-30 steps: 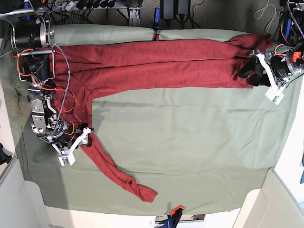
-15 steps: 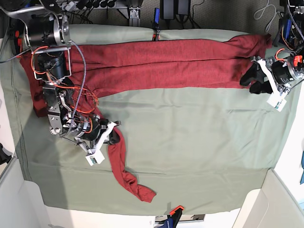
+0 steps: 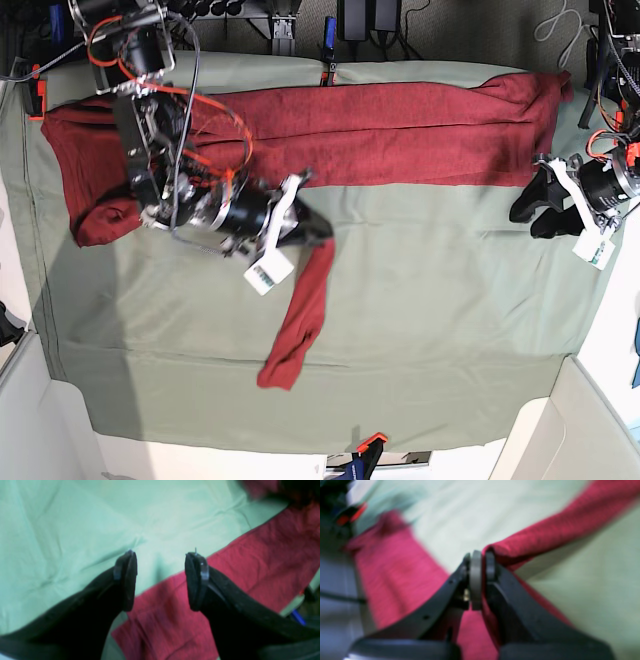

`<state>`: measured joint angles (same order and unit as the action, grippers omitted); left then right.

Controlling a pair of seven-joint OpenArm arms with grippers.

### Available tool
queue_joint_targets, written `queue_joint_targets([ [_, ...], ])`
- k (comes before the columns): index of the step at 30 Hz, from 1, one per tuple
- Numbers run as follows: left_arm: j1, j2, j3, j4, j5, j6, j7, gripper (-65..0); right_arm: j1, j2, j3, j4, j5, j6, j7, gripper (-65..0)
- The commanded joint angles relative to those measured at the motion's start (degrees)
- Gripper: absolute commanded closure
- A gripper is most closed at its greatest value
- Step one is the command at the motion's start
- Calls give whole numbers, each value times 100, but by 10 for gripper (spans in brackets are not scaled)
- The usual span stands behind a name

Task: Fold the T-shirt properly
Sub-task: 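Release the shirt with the right gripper and move it to the hanging sleeve, then grasp the sleeve cuff with the left gripper and drag it onto the shirt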

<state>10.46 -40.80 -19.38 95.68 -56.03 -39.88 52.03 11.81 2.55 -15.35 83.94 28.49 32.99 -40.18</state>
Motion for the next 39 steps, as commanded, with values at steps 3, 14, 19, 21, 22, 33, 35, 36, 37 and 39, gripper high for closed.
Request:
queue_joint_targets([
  [3,-109,-127,-55,74,-120,-12,-186,-336,-306,164,-328,688,105,46,109,0],
  [14,-507,151,538,74,162,-12,-433,-346,-660,221,-256,1119,-146,-22,177,-381],
  [19,-1276,487,1810,-175,1314,-12,-962,-400,-660,221,400,1259,-149,-24,170,-384],
  [21,-1672,726,2199,-509,1685,-12,-1095,-400,-660,223,874,1397,-146,-26,92,-384],
  [22,-1875,868,2347,-721,1843,-12,-1126,-400,-662,223,1143,1473,-149,-35,39,-384],
  [33,-3423,2472,2723,-3512,2710,369,-1506,-400,-793,837,3633,1596,354,-90,-83,-384],
  [35,-3488,2671,2723,-3716,2726,367,-1502,-400,-901,984,3790,1596,411,-90,-85,-383],
  [36,-3493,2754,2723,-3731,2736,369,-1502,-400,-962,1036,3838,1596,413,-90,-81,-383],
  [37,-3493,2833,2723,-3731,2741,369,-1499,-400,-999,1086,3858,1596,442,-90,-85,-383],
  [39,-3488,2959,2723,-3731,2739,367,-1486,-400,-1095,1145,3864,1596,490,-87,-83,-383],
])
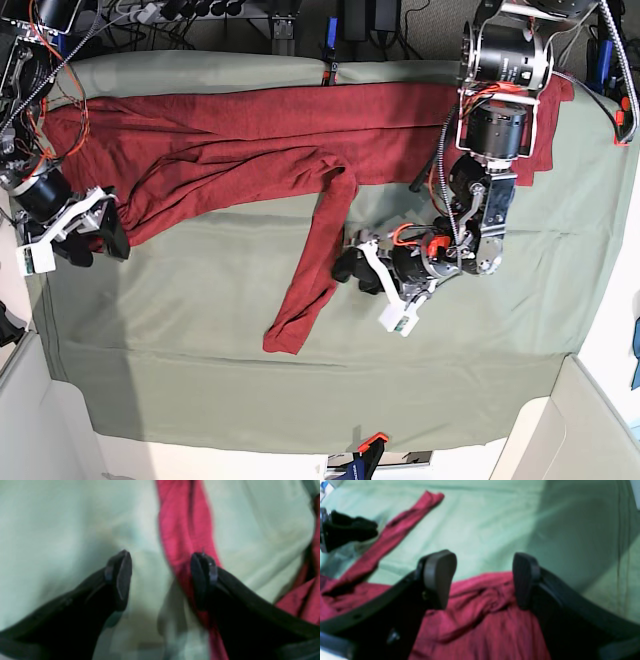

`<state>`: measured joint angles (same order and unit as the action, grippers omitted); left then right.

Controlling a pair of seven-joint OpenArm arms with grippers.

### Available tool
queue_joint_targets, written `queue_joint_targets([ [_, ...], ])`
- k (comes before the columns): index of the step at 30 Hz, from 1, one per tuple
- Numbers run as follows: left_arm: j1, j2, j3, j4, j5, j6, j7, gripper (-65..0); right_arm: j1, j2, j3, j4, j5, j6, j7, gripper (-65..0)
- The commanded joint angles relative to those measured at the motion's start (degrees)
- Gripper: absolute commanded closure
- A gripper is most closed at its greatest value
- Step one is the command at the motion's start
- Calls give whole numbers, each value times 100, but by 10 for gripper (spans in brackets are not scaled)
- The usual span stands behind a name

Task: Fold the T-shirt properly
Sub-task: 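Grasp the sleeve cuff with the left gripper and drag it onto the shirt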

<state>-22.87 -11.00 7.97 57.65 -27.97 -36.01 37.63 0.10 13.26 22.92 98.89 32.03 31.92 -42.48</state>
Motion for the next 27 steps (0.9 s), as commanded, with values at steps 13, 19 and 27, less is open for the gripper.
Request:
queue_joint_targets([
  [13,-90,560,0,72,-39,-20,219,-399,-48,70,33,101,186,20,149,-383],
  [19,-122,529,-7,81,446,-22,-39,-3,-61,70,33,101,188,20,151,-383],
  [27,-92,85,-17,872,-203,-399,614,0,-76,70,33,101,186,20,151,-383],
])
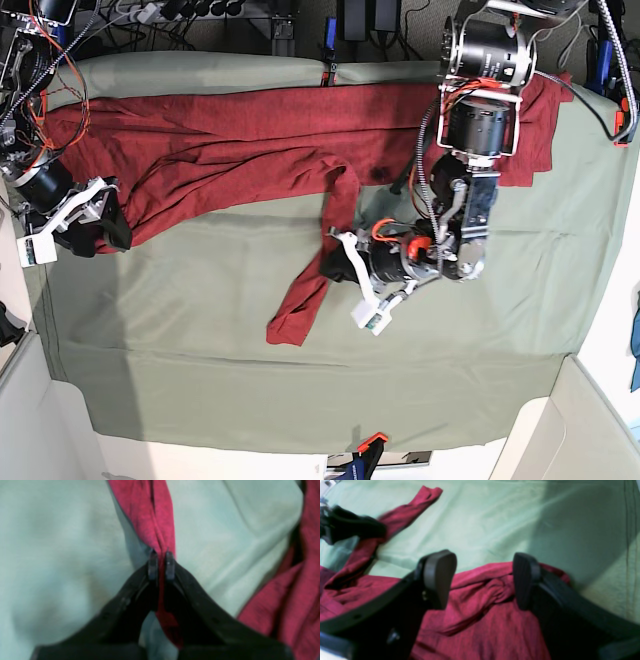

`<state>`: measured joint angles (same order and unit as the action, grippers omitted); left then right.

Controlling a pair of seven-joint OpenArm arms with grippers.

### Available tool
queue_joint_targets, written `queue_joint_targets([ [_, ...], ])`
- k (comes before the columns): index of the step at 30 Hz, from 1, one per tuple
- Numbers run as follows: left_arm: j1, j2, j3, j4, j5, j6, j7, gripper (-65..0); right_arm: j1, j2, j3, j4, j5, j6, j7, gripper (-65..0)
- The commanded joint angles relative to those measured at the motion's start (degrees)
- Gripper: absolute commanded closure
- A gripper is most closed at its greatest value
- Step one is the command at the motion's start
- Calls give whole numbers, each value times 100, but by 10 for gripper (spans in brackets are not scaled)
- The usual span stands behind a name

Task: Fold the T-shirt properly
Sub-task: 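Grasp the sleeve cuff with the left gripper and drag it onto the shirt, then carry the sleeve along the folded shirt toward the left gripper's shirt end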

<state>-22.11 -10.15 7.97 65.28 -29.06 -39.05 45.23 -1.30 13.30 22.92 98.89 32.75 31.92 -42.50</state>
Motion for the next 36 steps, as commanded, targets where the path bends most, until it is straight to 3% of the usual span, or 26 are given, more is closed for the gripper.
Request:
queue_joint_targets([
  [1,-125,-120,-17,367,-372,-95,37,0,61,66,33,101,114,20,151,-383],
  [4,138,-496,-17,1147,-1189,-95,695,0,46,66,33,101,111,20,151,-383],
  [6,437,-758,-17,1639,-1475,-95,811,0,44,68,33,101,109,20,149,-383],
  [14,1954,-1375,-632,3823,-1508,-95,822,0,48,68,33,101,107,22,199,-383],
  [20,3139,-1414,-1714,4752,-1550,-95,822,0,50,70,33,101,68,20,199,-383],
  [28,4059,-1412,-2769,4977,-1679,-95,820,0,48,66,33,101,72,20,221,-383],
  [36,4701,-1410,-3005,4977,-2114,-95,868,0,48,66,33,101,70,20,238,-383],
])
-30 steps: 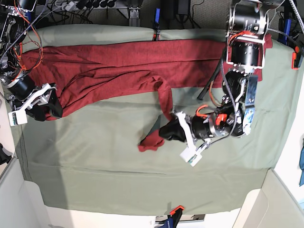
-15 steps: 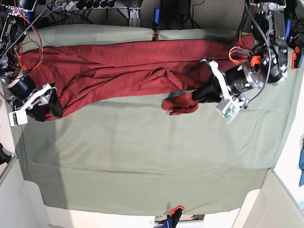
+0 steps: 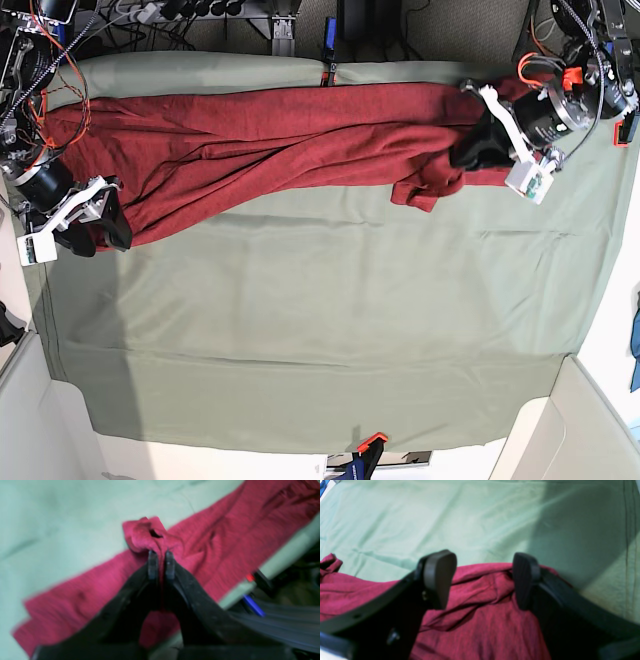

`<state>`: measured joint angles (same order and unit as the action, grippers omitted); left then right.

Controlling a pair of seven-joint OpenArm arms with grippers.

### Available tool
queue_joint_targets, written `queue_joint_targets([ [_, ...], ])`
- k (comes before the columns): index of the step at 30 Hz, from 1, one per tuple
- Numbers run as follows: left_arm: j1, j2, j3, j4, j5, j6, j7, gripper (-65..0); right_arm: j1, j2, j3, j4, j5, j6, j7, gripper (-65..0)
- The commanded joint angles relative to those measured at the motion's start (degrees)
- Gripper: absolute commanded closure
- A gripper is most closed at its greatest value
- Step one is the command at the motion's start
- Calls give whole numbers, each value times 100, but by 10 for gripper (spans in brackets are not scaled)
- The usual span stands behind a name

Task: Fold the T-shirt properly
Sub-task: 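Carry the sleeve along the folded shirt toward the left gripper's shirt end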

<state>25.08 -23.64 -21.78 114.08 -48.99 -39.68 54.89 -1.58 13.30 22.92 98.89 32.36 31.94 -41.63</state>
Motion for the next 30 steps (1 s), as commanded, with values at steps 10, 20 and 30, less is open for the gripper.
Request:
queue_joint_targets([
  [10,94,92,-46,120,-138,-32,-122,-350,76,66,33,101,111,17,151,-383],
  [20,-960,92,258,-280,472,-32,-586,-350,-2,63,33,101,111,15,149,-383],
  [30,-1954,92,1836,-1849,2009,173,-981,-368,-4,63,33,101,125,15,149,-383],
])
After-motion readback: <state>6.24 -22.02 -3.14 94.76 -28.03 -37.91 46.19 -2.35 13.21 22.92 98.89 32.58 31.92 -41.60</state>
